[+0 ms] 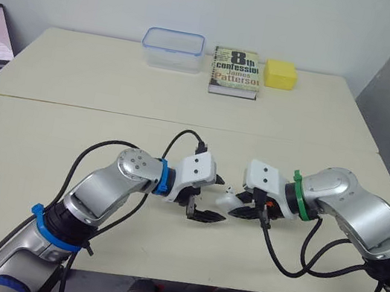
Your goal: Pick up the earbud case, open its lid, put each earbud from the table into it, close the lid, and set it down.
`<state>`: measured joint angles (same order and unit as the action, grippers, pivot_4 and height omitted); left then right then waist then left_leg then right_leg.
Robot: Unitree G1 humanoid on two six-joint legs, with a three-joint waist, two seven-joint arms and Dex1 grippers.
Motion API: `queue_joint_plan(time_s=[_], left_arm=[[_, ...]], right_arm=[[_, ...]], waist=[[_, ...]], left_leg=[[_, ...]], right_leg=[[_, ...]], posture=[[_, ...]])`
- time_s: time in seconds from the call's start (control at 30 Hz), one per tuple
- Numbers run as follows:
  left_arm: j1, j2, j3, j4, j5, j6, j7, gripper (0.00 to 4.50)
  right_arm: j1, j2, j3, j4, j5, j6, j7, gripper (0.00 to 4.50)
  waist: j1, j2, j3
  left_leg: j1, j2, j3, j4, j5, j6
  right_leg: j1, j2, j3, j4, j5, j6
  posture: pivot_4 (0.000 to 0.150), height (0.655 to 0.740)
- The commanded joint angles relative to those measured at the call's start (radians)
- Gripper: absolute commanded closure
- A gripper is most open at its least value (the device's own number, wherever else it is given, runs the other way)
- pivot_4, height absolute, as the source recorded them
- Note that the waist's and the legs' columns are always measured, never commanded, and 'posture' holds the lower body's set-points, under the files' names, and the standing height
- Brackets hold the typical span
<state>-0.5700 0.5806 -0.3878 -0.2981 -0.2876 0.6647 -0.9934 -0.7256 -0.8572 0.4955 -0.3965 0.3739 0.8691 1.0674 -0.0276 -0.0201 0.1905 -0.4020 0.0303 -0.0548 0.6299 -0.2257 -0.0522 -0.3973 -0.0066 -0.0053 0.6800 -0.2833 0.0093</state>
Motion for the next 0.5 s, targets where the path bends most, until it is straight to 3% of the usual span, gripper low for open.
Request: queue_joint_plan(time_s=[0.03,0.27,0.3,0.5], left_arm=[[-0.022,-0.013,-0.001,-0.009,0.002,-0.003,-0.003,1.27],[-0.022,-0.034,-0.011,-0.006,0.007,-0.004,-0.002,3.54],[-0.019,-0.034,-0.014,-0.008,0.007,-0.005,-0.004,3.70],[0.000,-0.026,-0.024,-0.019,0.016,-0.006,-0.013,3.71]], right_arm=[[-0.001,0.002,-0.023,-0.018,-0.015,-0.016,0.014,3.69],[-0.003,0.015,-0.026,-0.020,-0.038,-0.022,0.022,3.69],[-0.004,0.018,-0.028,-0.020,-0.039,-0.019,0.024,3.69],[-0.006,0.023,-0.032,-0.025,-0.045,-0.030,0.044,3.69]], waist=[[0.000,0.000,0.000],[0.000,0.000,0.000],[0.000,0.000,0.000],[0.000,0.000,0.000]], left_leg=[[0.000,0.000,0.000,0.000,0.000,0.000],[0.000,0.000,0.000,0.000,0.000,0.000],[0.000,0.000,0.000,0.000,0.000,0.000],[0.000,0.000,0.000,0.000,0.000,0.000]], right_leg=[[0.000,0.000,0.000,0.000,0.000,0.000],[0.000,0.000,0.000,0.000,0.000,0.000],[0.000,0.000,0.000,0.000,0.000,0.000],[0.000,0.000,0.000,0.001,0.000,0.000]], posture=[[0.150,0.7302],[0.150,0.7302],[0.150,0.7302],[0.150,0.7302]])
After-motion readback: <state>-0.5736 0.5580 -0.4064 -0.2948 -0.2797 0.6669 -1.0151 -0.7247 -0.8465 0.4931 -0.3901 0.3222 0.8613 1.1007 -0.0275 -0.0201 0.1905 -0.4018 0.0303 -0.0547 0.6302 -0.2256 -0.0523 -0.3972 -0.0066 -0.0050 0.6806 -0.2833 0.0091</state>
